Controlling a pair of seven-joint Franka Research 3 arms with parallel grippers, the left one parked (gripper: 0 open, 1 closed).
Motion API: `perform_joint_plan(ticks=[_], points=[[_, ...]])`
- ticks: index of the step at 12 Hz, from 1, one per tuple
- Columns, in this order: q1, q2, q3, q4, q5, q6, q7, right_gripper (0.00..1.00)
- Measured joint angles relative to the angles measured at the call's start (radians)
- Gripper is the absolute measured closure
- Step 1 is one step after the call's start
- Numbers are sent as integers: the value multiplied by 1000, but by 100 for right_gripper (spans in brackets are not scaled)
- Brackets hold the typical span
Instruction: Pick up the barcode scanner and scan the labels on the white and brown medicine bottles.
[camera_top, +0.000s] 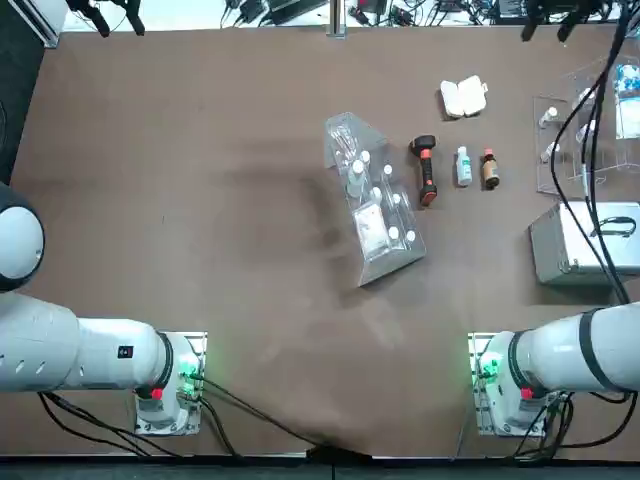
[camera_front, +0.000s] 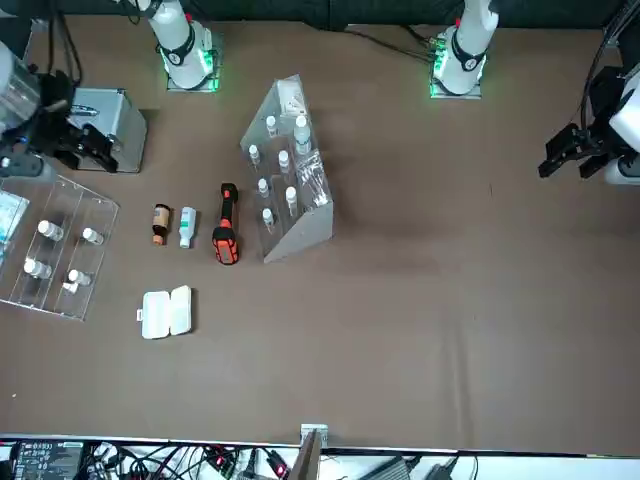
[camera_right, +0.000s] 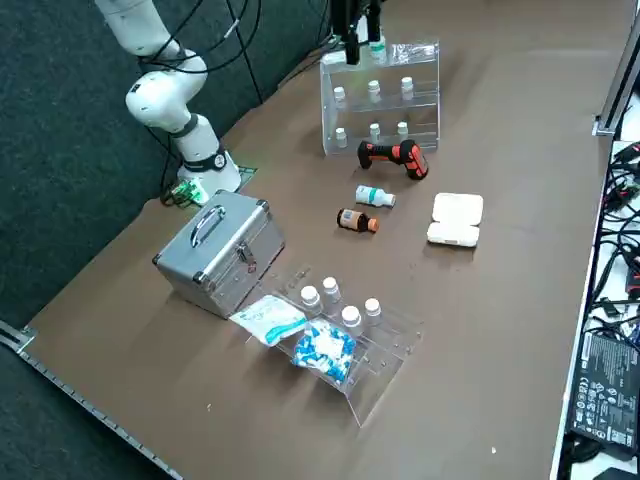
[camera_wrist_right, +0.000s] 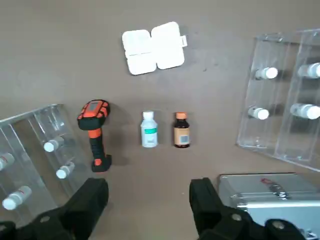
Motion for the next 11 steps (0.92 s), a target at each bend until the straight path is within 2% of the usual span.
perform_joint_plan(ticks=[3, 5, 11], points=[[83, 45, 5, 4, 7, -2, 112, 0], [126, 66, 7, -4, 23, -8, 129, 0], [186, 72, 7, -108, 80, 51, 130, 0]])
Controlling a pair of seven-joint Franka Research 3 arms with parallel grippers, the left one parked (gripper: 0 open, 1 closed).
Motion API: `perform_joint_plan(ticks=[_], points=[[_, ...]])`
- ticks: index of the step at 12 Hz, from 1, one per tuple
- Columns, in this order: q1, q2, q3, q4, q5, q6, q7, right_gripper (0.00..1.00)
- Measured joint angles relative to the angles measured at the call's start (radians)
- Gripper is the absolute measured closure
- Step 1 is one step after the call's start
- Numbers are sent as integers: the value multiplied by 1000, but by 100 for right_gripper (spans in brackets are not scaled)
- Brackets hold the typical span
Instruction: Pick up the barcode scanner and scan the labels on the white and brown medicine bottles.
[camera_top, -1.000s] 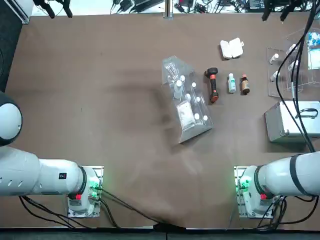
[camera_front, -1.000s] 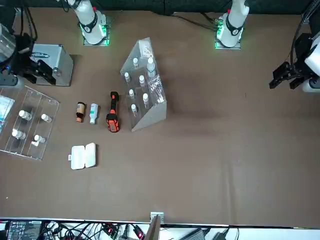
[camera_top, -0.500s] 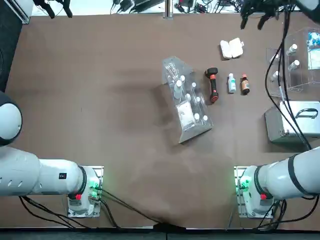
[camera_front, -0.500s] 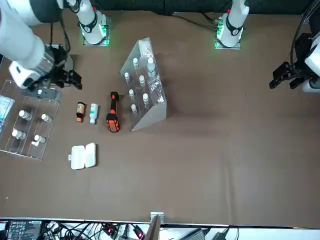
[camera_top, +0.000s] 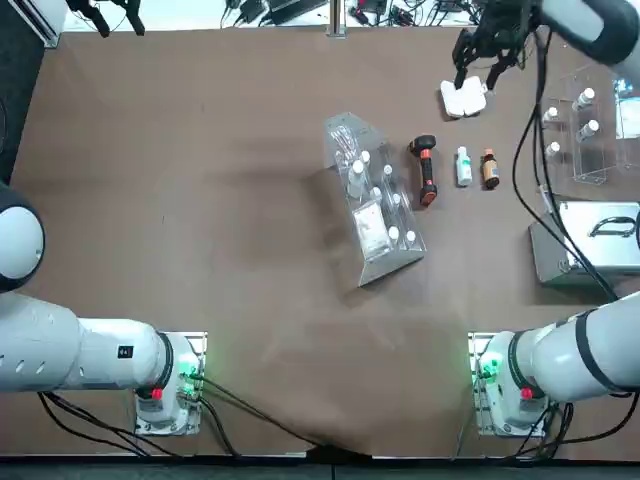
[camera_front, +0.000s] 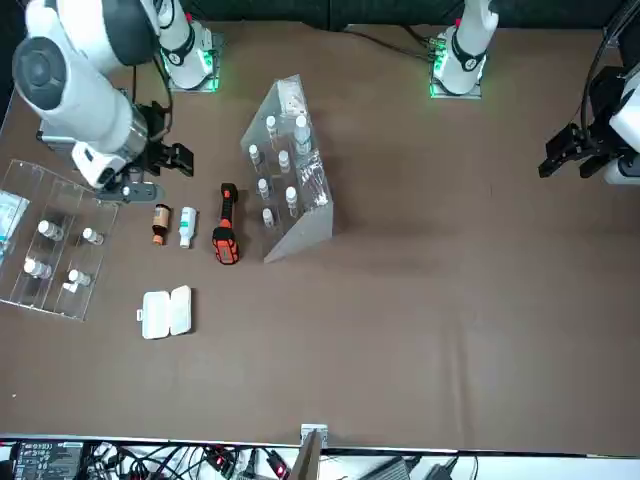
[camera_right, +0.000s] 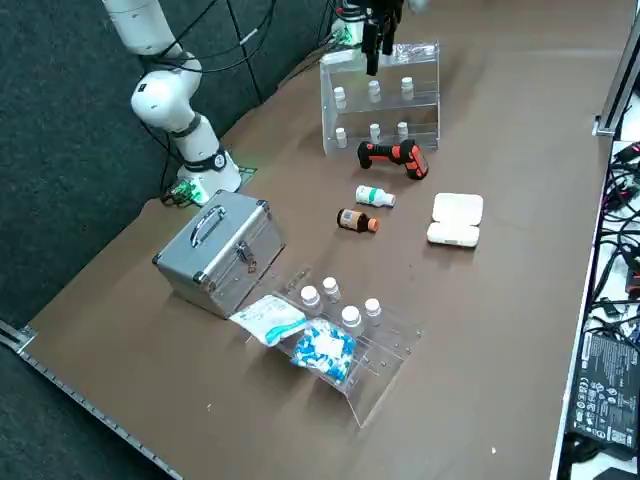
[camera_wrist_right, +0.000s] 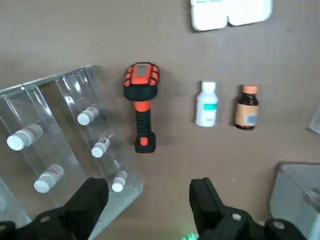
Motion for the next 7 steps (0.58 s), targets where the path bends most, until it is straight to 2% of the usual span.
perform_joint_plan(ticks=[3, 4, 7], points=[[68, 1, 1, -96, 5, 141, 0, 0], [109, 3, 2, -191, 5, 269, 4, 0], [121, 3, 1, -306, 5, 397, 5, 0]])
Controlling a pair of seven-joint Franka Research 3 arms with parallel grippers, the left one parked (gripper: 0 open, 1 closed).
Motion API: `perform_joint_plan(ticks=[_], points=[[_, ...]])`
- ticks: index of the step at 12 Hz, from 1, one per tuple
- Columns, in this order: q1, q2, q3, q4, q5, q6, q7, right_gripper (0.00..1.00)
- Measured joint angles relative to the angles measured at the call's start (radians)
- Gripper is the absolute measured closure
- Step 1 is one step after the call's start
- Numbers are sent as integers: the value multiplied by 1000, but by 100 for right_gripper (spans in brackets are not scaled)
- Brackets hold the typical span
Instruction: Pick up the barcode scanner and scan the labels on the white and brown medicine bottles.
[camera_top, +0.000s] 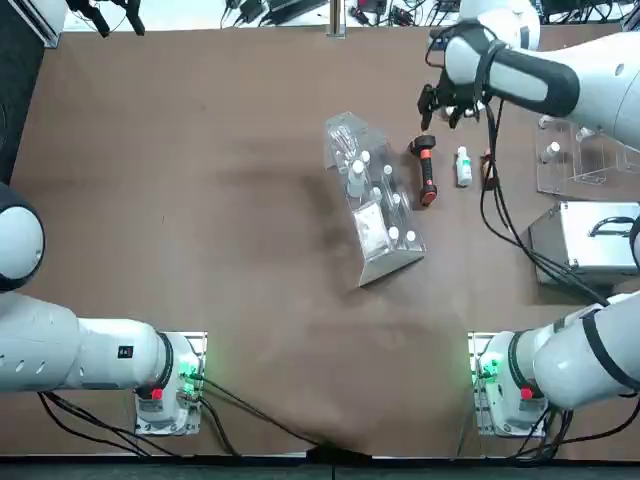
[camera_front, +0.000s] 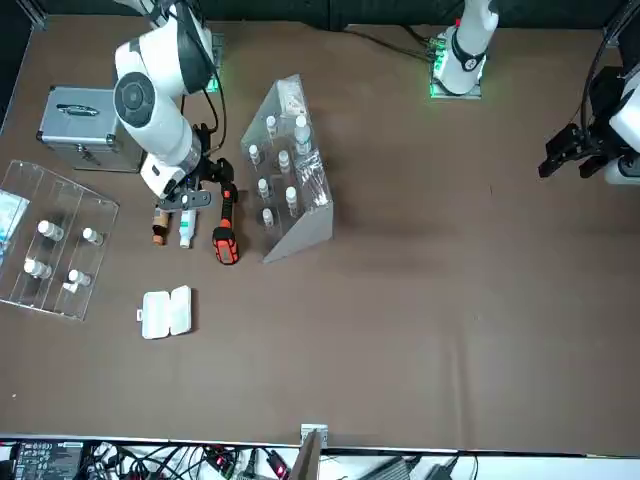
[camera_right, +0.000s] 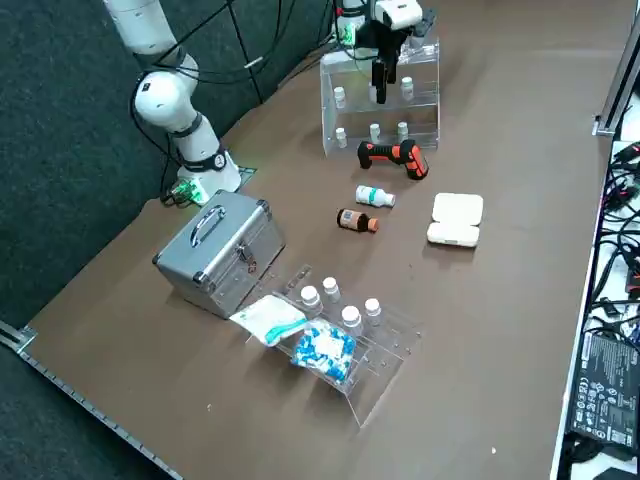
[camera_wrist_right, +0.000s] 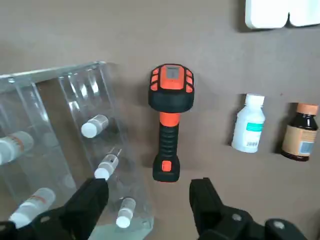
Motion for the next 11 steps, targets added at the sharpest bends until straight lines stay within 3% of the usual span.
perform_joint_plan(ticks=[4, 11], points=[[-2, -3, -7, -100, 0, 122, 0, 0], [-1, 7, -7, -317, 0, 446, -1, 0]])
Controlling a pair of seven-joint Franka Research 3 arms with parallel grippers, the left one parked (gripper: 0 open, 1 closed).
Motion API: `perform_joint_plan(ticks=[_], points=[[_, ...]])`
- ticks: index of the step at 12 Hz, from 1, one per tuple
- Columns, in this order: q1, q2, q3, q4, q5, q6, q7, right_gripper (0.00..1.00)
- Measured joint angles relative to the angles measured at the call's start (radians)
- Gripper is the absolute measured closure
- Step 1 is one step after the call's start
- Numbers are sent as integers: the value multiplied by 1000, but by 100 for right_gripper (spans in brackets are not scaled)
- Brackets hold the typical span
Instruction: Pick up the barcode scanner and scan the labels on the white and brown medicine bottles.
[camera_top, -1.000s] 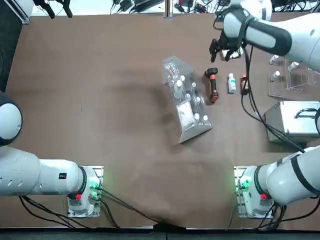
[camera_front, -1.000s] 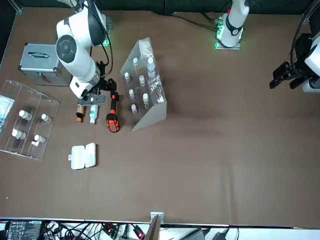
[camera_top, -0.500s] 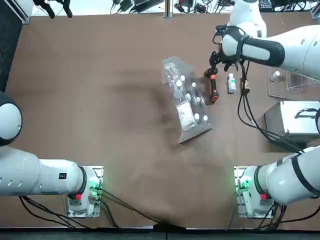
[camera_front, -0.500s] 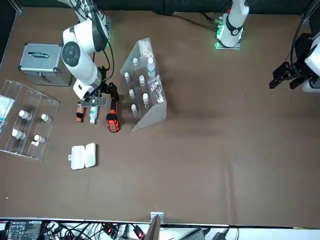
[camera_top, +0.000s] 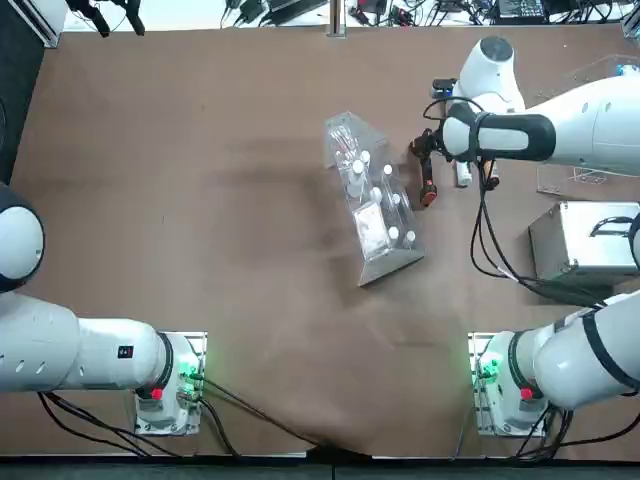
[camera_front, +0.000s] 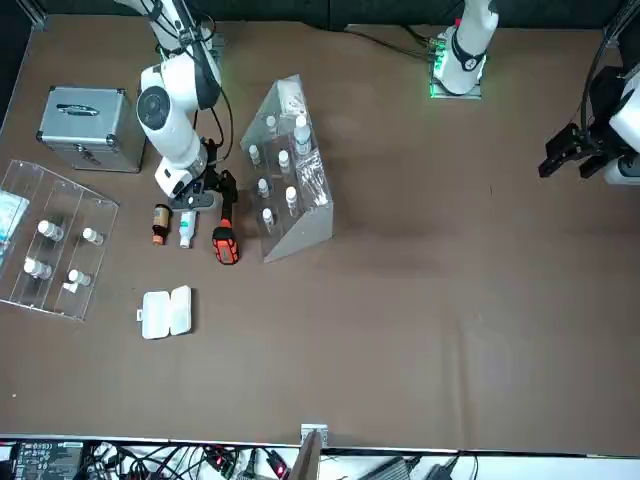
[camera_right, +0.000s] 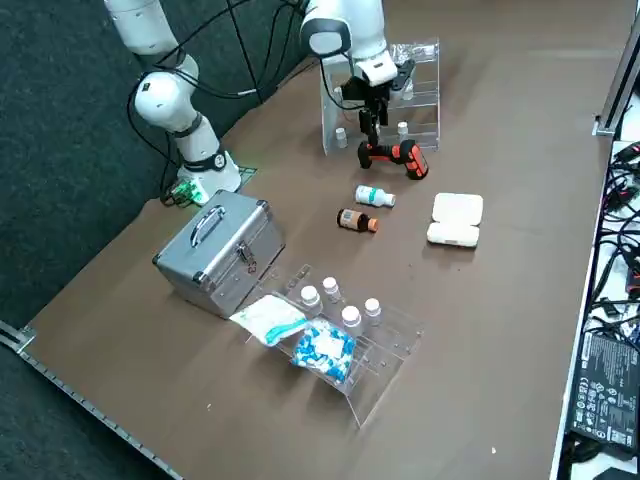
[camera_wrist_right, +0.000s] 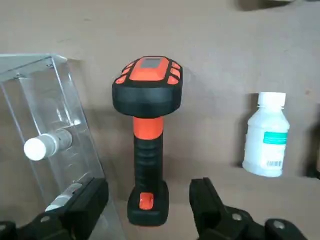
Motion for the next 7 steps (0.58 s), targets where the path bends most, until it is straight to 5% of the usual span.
perform_joint_plan(ticks=[7], points=[[4, 111, 0, -13, 0, 203, 33, 0]])
